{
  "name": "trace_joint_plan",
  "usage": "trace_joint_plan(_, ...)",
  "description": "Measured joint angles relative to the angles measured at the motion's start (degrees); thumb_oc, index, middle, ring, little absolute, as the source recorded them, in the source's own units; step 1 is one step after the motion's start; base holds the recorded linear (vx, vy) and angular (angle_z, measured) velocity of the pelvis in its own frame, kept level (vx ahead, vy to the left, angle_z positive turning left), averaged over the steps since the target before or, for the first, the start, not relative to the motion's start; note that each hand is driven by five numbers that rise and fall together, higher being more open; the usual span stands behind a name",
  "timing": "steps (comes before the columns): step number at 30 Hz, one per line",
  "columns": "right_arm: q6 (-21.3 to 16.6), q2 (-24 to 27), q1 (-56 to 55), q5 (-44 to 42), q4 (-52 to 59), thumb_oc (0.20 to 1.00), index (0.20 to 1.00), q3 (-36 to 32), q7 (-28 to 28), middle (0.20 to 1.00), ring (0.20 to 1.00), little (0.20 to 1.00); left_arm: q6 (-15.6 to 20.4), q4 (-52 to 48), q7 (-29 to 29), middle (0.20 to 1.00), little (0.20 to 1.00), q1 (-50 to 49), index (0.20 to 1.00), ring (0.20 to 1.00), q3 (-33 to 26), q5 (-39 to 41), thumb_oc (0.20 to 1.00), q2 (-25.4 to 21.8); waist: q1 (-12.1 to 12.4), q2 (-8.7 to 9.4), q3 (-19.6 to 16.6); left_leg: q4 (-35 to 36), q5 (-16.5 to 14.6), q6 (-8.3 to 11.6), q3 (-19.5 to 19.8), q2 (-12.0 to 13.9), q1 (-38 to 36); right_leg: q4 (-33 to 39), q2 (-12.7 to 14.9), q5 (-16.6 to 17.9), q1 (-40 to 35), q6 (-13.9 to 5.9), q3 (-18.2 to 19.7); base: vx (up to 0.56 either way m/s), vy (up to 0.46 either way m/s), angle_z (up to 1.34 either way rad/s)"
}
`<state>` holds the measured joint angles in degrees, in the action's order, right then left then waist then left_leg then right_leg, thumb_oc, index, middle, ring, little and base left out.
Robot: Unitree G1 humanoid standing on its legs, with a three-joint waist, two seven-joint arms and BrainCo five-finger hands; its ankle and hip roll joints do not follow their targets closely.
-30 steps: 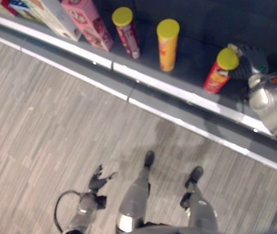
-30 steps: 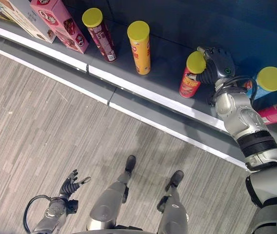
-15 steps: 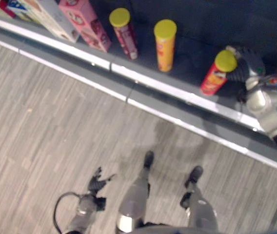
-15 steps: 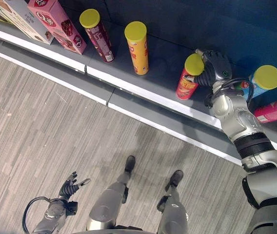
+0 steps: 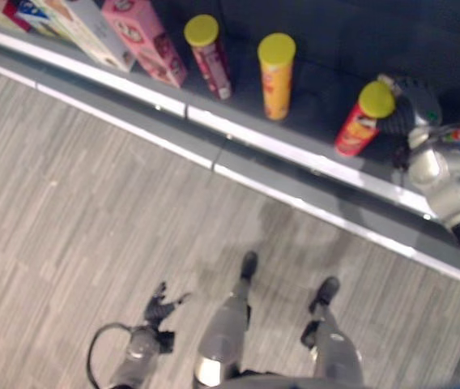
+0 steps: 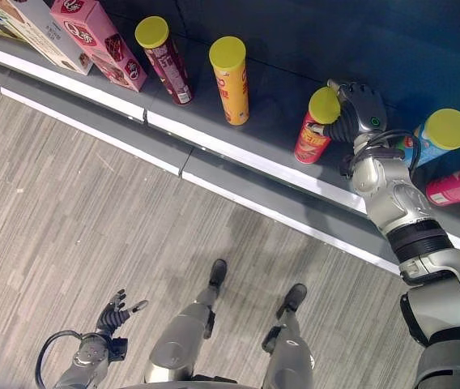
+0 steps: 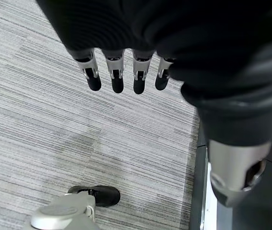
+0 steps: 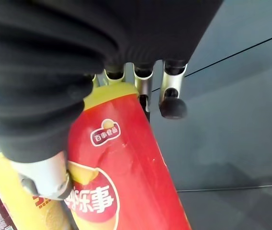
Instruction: Put the goods on the table back onto the shelves and tidy them up.
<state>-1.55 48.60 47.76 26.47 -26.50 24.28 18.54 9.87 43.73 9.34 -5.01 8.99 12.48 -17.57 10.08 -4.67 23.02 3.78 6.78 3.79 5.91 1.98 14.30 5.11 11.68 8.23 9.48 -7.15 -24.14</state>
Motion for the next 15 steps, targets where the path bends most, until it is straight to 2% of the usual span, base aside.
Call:
trace_joint_plan(1,0.0,0.0,0.0,0.2,0.0,1.000,1.000,0.0,0.0,1.000,1.000,1.000,0.0,0.0,0.0,1.000,1.000,0.0,1.000,1.000,0.0,0.0,1.000,0.0,0.0,-0.12,-0.1,0.0,0.0,0.00,0.0,0.0,0.0,0.0,0.0,0.0,0.0,0.00,0.0,0.00,0.000,0.00)
trace_joint_plan(6,0.0,-0.7,0.0,0.6,0.1,1.000,1.000,0.0,0.8,1.000,1.000,1.000,0.0,0.6,0.1,1.000,1.000,0.1,1.000,1.000,0.0,0.0,1.000,0.1,-0.1,-0.57,-0.4,0.0,0.0,0.00,0.0,0.0,-0.1,0.0,0.0,0.0,0.0,0.00,0.0,0.00,0.000,0.00)
trace_joint_plan(15,-0.1,-1.5,-0.7,0.6,4.1,1.000,1.000,-0.3,1.6,1.000,1.000,1.000,-0.1,1.2,0.1,1.000,1.000,0.3,1.000,1.000,0.0,0.0,1.000,0.2,-0.2,-0.31,-0.7,0.0,0.0,-0.01,-0.1,0.1,-0.2,0.0,-0.1,0.0,-0.1,0.00,0.1,0.00,0.000,0.00)
